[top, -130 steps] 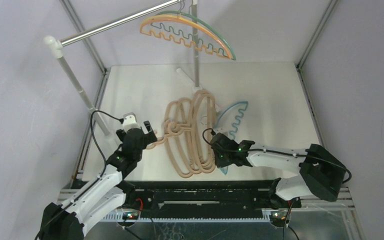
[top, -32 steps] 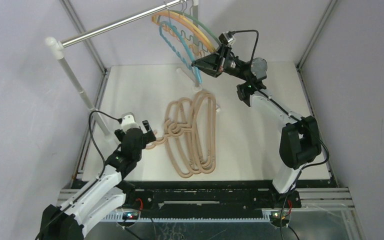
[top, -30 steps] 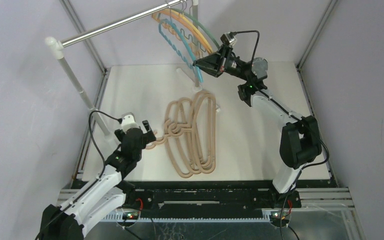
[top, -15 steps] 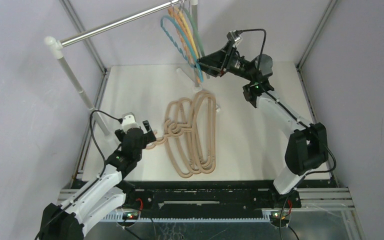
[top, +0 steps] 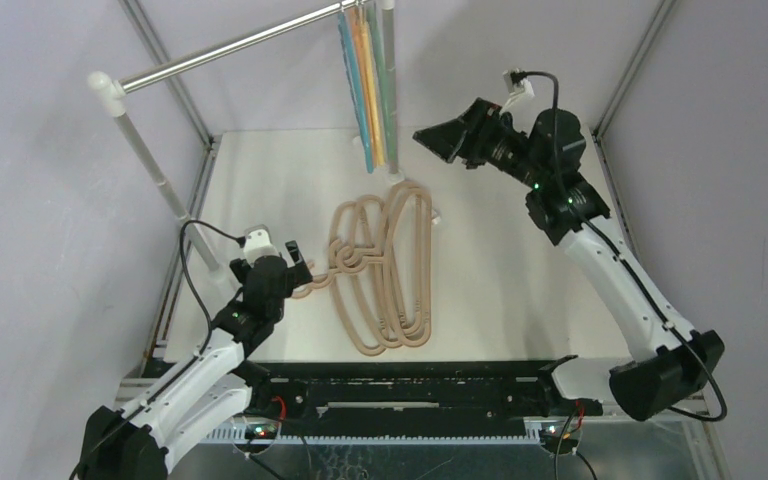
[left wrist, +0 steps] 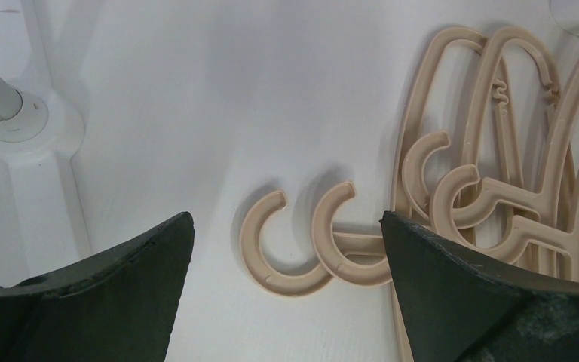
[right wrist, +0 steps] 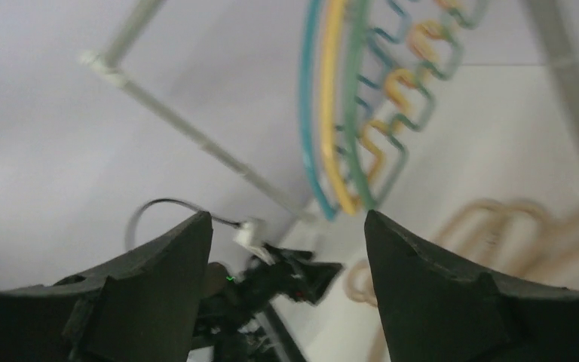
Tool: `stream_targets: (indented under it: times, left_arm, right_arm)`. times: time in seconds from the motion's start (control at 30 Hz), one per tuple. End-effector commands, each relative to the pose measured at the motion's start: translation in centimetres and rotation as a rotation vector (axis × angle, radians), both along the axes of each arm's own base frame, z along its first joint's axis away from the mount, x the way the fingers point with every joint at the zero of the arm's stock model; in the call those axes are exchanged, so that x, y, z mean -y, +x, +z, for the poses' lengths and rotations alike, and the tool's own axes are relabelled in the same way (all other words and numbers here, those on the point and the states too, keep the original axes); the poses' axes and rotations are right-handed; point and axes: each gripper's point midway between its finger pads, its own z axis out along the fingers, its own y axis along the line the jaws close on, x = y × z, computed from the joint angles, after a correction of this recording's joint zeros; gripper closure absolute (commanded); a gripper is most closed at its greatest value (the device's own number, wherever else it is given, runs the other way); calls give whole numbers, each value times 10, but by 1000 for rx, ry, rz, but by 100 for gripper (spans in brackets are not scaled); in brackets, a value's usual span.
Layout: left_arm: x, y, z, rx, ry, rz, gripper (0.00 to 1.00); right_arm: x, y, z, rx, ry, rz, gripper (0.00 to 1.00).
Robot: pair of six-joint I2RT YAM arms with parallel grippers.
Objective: Organize the hangers
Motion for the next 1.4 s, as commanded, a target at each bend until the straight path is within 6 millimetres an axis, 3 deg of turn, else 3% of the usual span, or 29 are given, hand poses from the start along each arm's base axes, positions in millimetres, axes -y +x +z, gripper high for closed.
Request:
stream_targets:
  times: [0.0, 0.27, 0.3, 0.43, 0.57, 0.7, 1.03, 1.37]
  left_arm:
    - [4, 7, 15, 45, -25, 4, 0]
    - [3, 9, 15, 38, -21, 20, 0]
    - [3, 9, 15, 37, -24, 21, 1]
    - [5, 9, 18, 50, -48, 20, 0]
    - [6, 10, 19, 51, -50, 15, 1]
    - [4, 9, 16, 45, -43, 24, 0]
    - [3, 6, 17, 55, -53, 22, 1]
    - [0, 1, 21, 65, -54, 24, 1]
  right_arm:
    - [29, -2, -50, 44, -358, -224, 18]
    - [25, -79, -146, 15, -767, -234, 20]
    - [25, -89, -172, -17, -817, -219, 22]
    - [17, -122, -229, -77, -904, -165, 27]
    - [0, -148, -275, -132, -981, -105, 30]
    - [-30, -168, -312, -145, -1055, -24, 30]
    - [-79, -165, -362, -237, -1064, 43, 34]
    - [-77, -152, -396, -299, -1111, 36, 42]
